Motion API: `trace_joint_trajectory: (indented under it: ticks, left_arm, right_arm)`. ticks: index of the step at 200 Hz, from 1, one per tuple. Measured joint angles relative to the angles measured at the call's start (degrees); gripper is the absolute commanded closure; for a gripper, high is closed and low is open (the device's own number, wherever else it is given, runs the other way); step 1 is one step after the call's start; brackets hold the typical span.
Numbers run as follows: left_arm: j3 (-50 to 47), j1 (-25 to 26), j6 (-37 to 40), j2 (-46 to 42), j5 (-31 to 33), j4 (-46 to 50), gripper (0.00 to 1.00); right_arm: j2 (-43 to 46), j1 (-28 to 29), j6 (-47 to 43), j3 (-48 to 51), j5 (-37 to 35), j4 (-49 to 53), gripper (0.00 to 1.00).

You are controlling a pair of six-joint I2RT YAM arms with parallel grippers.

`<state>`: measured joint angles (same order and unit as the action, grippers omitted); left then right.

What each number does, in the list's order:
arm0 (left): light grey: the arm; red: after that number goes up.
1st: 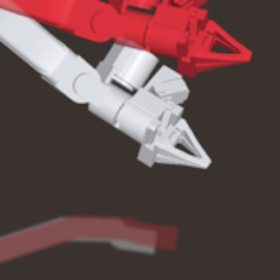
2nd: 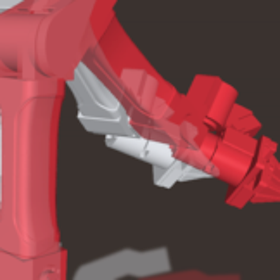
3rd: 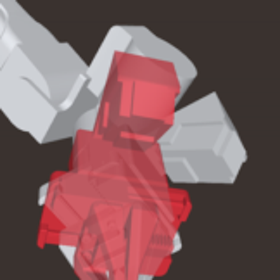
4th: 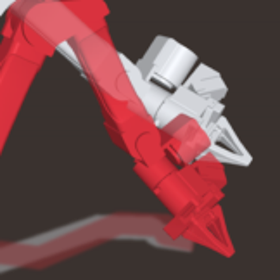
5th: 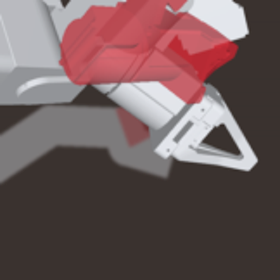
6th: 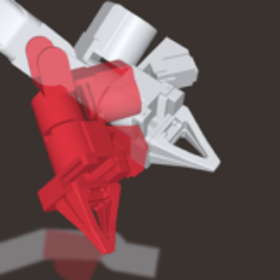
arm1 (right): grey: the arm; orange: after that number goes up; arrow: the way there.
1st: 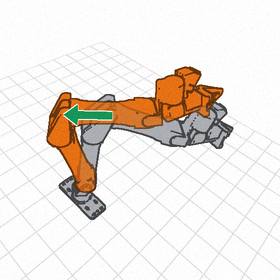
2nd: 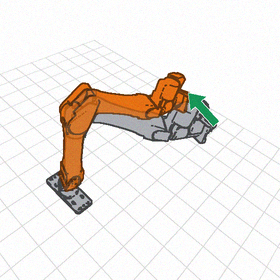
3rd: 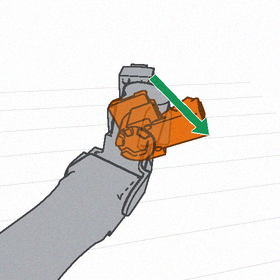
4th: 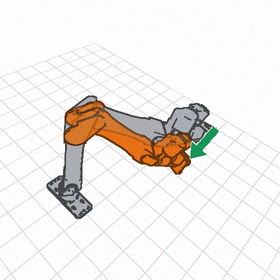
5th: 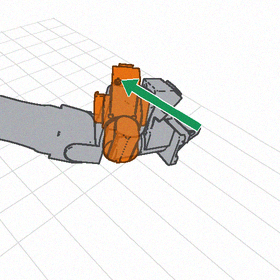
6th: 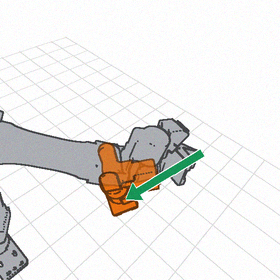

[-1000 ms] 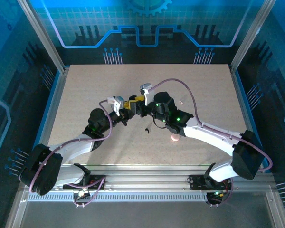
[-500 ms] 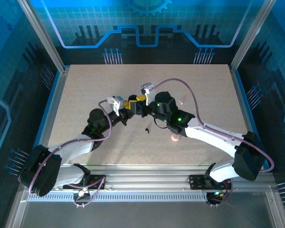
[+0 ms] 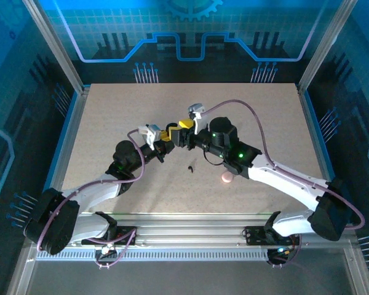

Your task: Insert wireless bluetooth earbuds into charging case

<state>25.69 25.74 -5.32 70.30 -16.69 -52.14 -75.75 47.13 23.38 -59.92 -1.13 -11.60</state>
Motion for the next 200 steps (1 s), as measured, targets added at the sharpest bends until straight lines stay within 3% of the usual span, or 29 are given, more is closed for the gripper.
trace_joint_trajectory:
  ticks: [45,137,200]
  left_arm:
    - [0.00,0.00,1.64,-1.29,-0.02,2.05,0.92]
    - [0.22,0.00,8.35,-5.01,0.61,12.94,0.92]
    - [0.24,0.00,9.64,-5.57,1.11,15.06,0.92]
  right_arm:
    - [1.44,-4.83,1.07,-0.87,6.60,3.56,0.51]
    - [-7.61,-6.80,1.44,-24.98,17.77,37.29,0.51]
    - [-14.23,-6.86,6.78,-28.61,23.32,46.03,0.52]
